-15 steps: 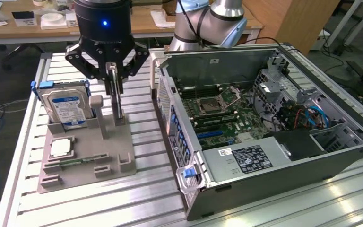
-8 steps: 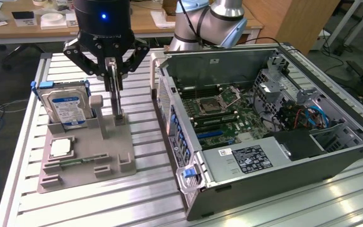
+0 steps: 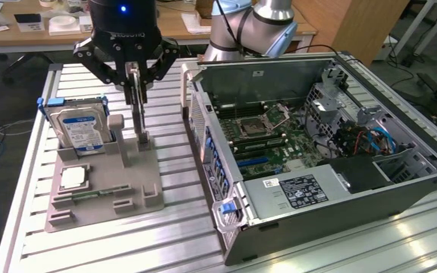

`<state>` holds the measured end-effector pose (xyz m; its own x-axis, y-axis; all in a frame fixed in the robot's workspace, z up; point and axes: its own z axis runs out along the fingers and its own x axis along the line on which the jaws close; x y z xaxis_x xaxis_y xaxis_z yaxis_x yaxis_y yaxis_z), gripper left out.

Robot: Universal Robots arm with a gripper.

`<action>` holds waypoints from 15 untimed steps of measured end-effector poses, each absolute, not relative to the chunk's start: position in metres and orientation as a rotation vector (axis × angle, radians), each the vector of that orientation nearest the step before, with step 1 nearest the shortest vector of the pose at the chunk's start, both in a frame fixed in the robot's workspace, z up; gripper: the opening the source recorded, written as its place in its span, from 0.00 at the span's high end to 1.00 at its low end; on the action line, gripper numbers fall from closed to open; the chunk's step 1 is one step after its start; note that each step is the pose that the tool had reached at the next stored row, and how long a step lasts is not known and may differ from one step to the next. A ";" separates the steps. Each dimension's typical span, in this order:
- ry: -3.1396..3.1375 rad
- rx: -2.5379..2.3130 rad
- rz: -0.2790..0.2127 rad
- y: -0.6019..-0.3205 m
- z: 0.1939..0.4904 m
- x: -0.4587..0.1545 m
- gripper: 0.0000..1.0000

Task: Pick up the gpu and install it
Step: 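Pick up the gpu and move the gpu toward the slot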

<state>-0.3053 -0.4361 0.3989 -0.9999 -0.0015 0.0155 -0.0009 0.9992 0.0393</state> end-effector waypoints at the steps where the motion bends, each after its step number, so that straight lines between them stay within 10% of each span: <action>1: -3.125 0.002 -0.061 -0.436 0.400 -0.305 0.72; 15: -3.125 0.002 -0.061 -0.436 0.421 -0.305 0.72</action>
